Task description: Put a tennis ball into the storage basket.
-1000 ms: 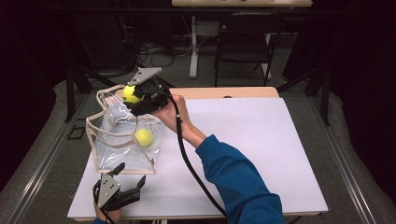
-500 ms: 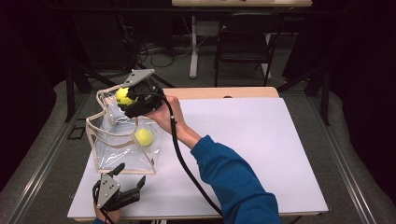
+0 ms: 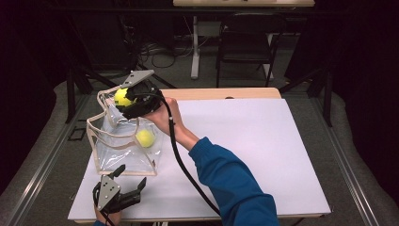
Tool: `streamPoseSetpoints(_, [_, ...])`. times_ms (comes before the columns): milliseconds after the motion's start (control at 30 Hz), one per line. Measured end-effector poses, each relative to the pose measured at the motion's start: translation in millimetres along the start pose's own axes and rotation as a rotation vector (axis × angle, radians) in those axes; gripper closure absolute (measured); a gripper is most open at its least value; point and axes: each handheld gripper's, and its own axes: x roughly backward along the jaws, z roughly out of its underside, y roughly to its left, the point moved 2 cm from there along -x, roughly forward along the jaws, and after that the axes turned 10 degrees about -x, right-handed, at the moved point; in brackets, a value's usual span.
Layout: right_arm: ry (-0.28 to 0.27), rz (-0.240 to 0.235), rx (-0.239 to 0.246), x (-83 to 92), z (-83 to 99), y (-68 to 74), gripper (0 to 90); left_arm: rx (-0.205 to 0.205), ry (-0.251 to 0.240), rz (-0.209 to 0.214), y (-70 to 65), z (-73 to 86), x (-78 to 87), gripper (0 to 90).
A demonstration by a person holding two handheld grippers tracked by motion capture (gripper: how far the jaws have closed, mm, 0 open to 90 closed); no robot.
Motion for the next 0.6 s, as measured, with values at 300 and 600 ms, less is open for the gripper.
streamPoseSetpoints(300, [0.003, -0.021, -0.001, -7.5, 1.8, 4.2, 26.0, 0.004, -0.005, -0.005, 0.6, 0.3, 0.5, 16.0])
streamPoseSetpoints(600, [0.025, -0.027, 0.012, -12.3, 4.7, 8.6, 26.0, 0.002, -0.007, -0.004, 0.5, 0.2, 1.0, 16.0])
